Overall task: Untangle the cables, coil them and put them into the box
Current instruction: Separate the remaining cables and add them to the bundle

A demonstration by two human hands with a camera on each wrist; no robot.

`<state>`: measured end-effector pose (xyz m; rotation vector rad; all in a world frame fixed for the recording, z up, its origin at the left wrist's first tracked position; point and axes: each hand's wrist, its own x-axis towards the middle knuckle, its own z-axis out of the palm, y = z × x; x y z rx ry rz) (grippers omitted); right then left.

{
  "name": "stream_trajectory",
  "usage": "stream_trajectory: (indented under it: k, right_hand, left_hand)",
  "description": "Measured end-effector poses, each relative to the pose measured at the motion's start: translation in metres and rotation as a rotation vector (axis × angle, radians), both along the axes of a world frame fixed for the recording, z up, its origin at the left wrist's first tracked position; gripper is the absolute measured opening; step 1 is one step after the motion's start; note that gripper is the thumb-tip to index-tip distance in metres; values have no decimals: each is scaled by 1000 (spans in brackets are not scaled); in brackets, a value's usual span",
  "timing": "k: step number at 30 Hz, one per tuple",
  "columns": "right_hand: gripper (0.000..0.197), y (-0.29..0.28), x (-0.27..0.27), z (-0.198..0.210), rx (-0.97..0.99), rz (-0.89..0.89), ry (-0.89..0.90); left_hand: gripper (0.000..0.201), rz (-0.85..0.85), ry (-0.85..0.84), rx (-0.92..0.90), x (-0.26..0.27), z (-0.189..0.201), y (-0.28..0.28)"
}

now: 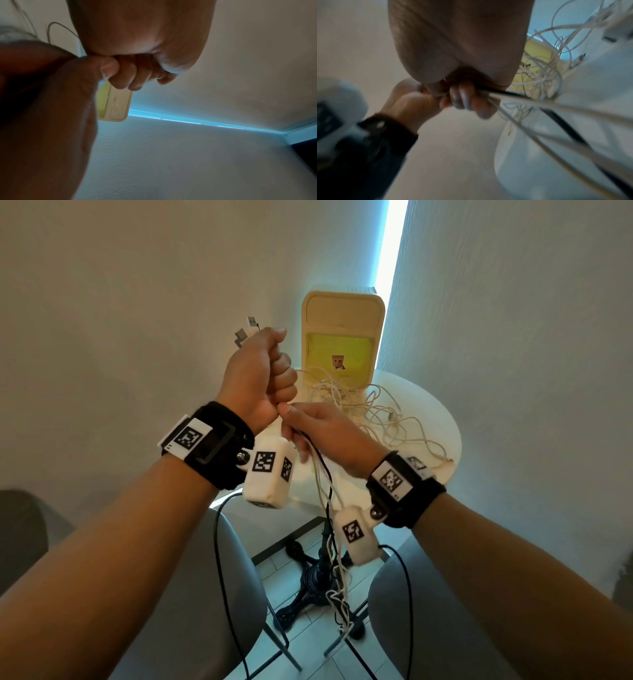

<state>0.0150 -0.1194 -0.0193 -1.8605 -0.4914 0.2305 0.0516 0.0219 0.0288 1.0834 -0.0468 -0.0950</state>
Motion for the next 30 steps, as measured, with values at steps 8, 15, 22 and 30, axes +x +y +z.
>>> stream_trajectory:
  k: [8,15,22,30]
  right_hand:
    - [28,-11,24,59,86,-286,-315]
    - [46,-6,19,74,-406,-89,-258]
    - [58,-26,24,60,-235,-232,-296]
    - [40,-78,28,36,-1088,-153,-141]
  left_hand:
    - [55,-143,20,291,-16,-9,-13]
    - [30,-166,-25,476,-32,-25,-37]
    - [36,-187,-6,430,-26,-25,-37]
    - [52,-140,43,406,-17,-41,-26]
